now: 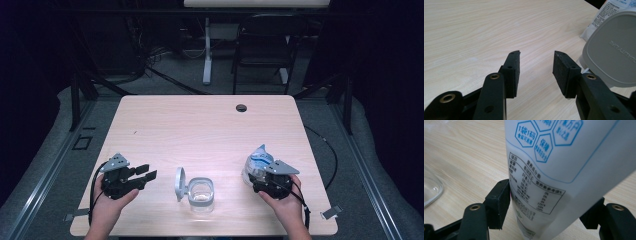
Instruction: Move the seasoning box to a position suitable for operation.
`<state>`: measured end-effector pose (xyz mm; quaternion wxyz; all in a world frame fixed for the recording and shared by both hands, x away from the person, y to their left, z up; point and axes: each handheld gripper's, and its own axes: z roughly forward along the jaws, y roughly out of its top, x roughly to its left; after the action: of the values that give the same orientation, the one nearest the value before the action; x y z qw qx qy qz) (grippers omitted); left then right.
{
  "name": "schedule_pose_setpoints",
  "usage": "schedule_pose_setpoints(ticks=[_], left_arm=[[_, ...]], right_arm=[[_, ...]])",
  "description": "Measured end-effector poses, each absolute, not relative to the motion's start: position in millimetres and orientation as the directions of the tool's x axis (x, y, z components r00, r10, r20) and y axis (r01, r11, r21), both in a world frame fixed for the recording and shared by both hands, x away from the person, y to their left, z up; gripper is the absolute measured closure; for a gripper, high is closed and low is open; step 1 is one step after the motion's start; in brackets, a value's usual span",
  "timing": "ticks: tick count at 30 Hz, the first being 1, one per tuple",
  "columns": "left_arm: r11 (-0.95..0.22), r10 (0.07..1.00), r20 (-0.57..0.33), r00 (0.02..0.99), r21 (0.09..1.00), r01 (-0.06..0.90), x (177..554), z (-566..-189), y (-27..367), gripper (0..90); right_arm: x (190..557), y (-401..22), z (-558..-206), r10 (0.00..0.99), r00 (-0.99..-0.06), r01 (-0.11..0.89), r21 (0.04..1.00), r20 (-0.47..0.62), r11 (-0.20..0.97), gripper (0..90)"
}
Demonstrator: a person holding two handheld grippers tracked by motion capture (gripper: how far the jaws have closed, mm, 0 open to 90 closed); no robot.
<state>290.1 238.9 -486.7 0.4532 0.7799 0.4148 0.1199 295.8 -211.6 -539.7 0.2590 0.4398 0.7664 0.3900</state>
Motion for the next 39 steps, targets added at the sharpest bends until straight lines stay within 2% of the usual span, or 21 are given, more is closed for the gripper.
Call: schedule_pose_setpoints(ticks=[39], left_arm=[[-0.234, 0.765, -0.192, 0.614, 0.806, 0.544, 291, -488, 242, 57.5]], right_arm=[[298, -206, -561, 0.872, -0.483, 0.447, 0.832, -0.084, 0.328, 35.1]])
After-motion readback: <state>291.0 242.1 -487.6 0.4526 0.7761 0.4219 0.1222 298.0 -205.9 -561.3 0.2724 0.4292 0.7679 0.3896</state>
